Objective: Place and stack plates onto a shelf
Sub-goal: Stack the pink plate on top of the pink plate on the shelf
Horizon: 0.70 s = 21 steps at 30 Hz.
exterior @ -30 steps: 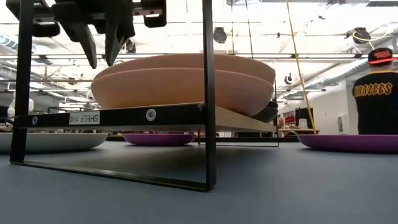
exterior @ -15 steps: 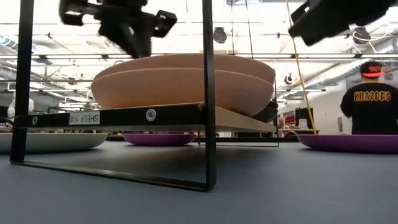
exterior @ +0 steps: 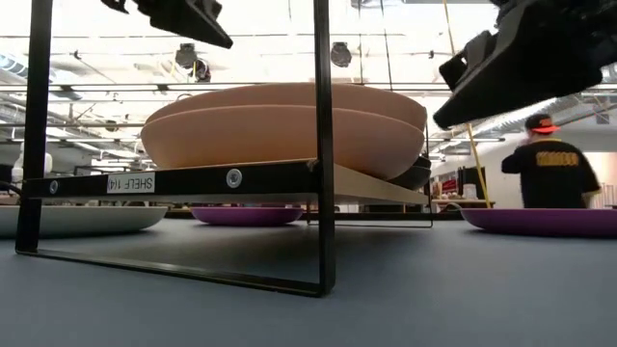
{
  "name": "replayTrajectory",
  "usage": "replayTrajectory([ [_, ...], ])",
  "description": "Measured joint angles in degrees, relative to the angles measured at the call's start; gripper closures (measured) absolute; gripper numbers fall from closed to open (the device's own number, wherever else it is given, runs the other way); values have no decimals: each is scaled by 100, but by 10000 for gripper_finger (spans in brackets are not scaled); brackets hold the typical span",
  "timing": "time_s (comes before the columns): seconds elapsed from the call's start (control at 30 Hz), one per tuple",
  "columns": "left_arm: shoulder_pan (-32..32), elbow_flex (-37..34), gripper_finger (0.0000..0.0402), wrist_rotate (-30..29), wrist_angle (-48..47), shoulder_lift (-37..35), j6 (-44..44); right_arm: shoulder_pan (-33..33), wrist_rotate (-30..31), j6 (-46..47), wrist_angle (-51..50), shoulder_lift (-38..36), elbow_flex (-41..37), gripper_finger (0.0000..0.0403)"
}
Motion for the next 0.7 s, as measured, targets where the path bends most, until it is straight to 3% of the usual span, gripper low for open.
replayTrajectory([
  [0.13, 83, -975, 316, -366, 1247, -574, -46, -67, -5, -15, 132, 191, 0, 402],
  [0.33, 218, -1864, 316, -403, 2462, -1040, -268, -217, -5, -73, 304, 313, 0, 402],
  [0.57, 287, -2022, 316, -412, 2517, -1151, -439, -409, -51, -206, 535, 372, 2, 403],
  [0.7, 284, -2022, 316, -409, 2511, -1126, -604, -538, -473, -345, 790, 485, 2, 403],
])
